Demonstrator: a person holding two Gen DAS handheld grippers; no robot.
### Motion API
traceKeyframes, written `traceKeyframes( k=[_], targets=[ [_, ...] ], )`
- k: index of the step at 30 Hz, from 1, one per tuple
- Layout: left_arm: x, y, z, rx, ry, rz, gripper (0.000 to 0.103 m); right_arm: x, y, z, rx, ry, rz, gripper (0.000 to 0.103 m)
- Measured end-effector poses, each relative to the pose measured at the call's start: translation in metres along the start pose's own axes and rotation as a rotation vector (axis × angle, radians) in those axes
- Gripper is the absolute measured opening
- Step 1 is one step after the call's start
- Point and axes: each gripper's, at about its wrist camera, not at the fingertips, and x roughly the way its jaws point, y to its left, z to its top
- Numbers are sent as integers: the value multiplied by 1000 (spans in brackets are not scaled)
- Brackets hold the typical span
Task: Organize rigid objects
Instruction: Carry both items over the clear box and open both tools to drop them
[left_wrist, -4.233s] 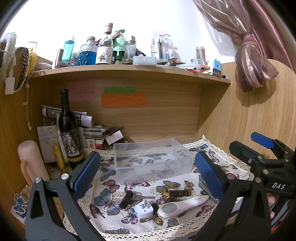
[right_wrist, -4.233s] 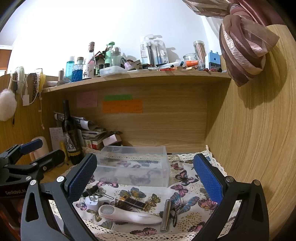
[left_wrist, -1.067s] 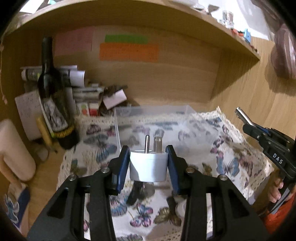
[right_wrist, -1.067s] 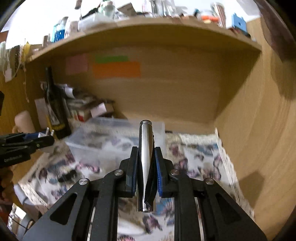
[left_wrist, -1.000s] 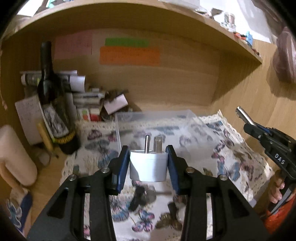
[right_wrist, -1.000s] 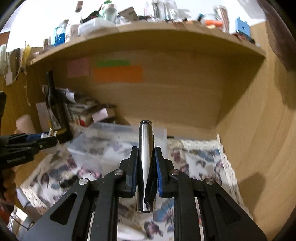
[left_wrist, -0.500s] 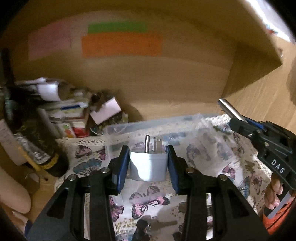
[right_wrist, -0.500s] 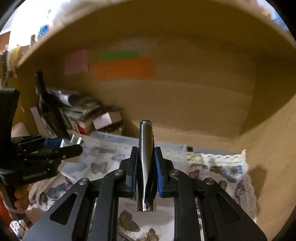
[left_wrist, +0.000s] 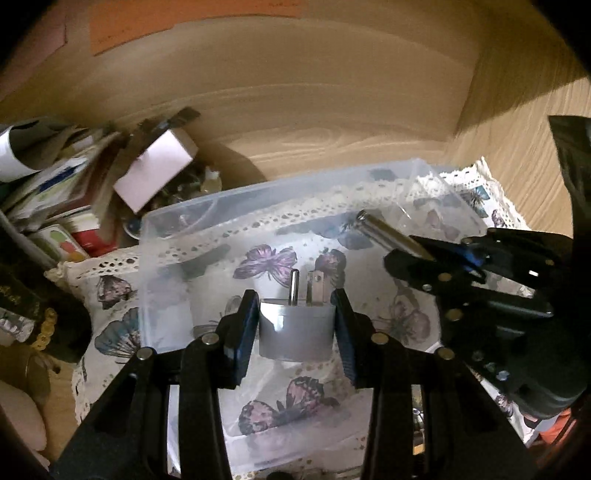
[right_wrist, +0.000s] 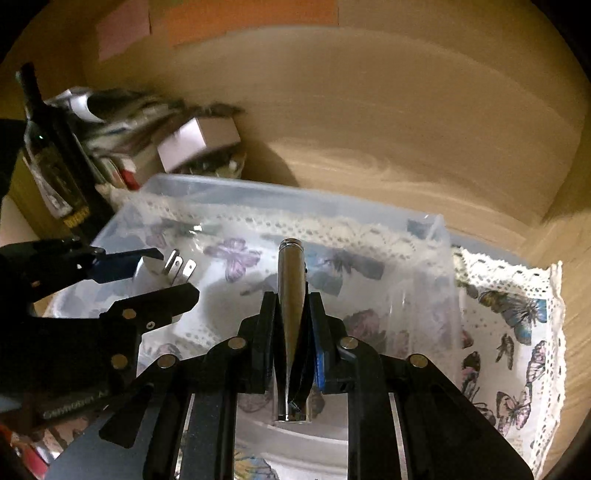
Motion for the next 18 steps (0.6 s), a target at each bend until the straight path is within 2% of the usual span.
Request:
traceKeyframes(
  k=[7,10,13,14,16,18],
  targets=[
    [6,-5,0,4,15,10,40,5,-2,-2,21,30,-4,16],
    [-8,-5,-1,-1,-9,-1,41,-8,-4,-2,29,2,2,25],
    [-24,-5,-1,-3,-44,-5,45,-28,-3,-2,26,-48,-9,32],
    [-29,-5,-1,16,4,-3,47,-37,-2,-3,21,-66,-12,34],
    [-44,-5,-2,21,-34,8,53,-55,0,-6,12,-107,-9,39],
    [-58,-4,-4,20,-67,14,64,-73,5,-10,-2,-149,-11,49]
  ],
)
